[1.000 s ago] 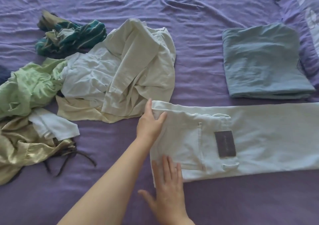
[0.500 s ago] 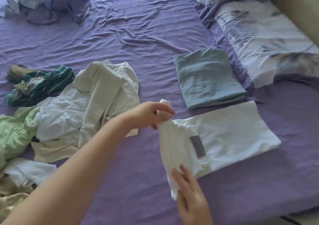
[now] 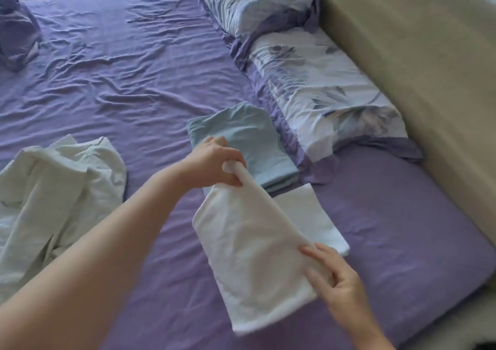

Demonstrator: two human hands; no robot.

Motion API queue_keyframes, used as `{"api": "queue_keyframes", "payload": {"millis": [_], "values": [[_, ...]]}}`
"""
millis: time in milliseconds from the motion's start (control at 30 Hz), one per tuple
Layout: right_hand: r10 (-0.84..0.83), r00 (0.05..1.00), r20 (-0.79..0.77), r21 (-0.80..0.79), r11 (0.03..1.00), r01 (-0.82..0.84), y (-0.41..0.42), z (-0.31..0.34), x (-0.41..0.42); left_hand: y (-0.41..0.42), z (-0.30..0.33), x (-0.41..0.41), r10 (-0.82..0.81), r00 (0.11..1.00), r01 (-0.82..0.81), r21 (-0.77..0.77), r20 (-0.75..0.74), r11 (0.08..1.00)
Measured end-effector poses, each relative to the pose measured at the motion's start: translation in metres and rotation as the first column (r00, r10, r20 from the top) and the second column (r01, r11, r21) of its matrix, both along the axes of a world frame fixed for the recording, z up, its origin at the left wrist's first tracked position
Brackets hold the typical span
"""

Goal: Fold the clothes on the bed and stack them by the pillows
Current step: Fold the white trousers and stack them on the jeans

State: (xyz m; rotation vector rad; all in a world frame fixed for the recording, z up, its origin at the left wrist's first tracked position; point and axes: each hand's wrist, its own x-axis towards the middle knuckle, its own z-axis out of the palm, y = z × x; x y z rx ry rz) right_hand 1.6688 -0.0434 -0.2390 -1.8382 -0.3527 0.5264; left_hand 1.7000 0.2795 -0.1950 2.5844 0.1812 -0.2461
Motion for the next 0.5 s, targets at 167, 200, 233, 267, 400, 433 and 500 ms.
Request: {"api": "queue_keyframes", "payload": {"millis": [167, 200, 233, 267, 400, 433, 500], "values": [[0.04, 0.969, 0.245, -0.265, 0.964, 0.027, -0.035, -0.02, 0.05, -0.049, -0.033, 0.069, 0.081, 0.99, -0.119, -0.37, -0.116, 0.921], [0.02, 0.972, 0.234, -0.297, 0.953, 0.052, -0.042, -0.027, 0.059, -0.061, -0.044, 0.082, 0.09, 0.99, -0.123, -0.352, -0.108, 0.928], [-0.011, 0.979, 0.206, -0.336, 0.938, 0.082, -0.05, -0.034, 0.067, -0.075, -0.056, 0.095, 0.093, 0.99, -0.123, -0.33, -0.105, 0.936], [-0.043, 0.983, 0.181, -0.377, 0.919, 0.11, -0.057, -0.044, 0.075, -0.088, -0.068, 0.106, 0.095, 0.99, -0.125, -0.315, -0.107, 0.941], [-0.059, 0.979, 0.195, -0.523, 0.838, 0.155, -0.071, -0.076, 0.104, -0.131, -0.124, 0.139, 0.088, 0.986, -0.112, -0.174, -0.143, 0.978], [-0.013, 0.98, 0.199, -0.552, 0.825, 0.123, -0.069, -0.082, 0.11, -0.137, -0.137, 0.145, 0.118, 0.985, -0.131, -0.107, -0.124, 0.986], [0.13, 0.974, 0.185, -0.593, 0.805, 0.005, -0.059, -0.096, 0.118, -0.144, -0.156, 0.15, 0.201, 0.976, -0.2, 0.024, -0.083, 0.98]]}}
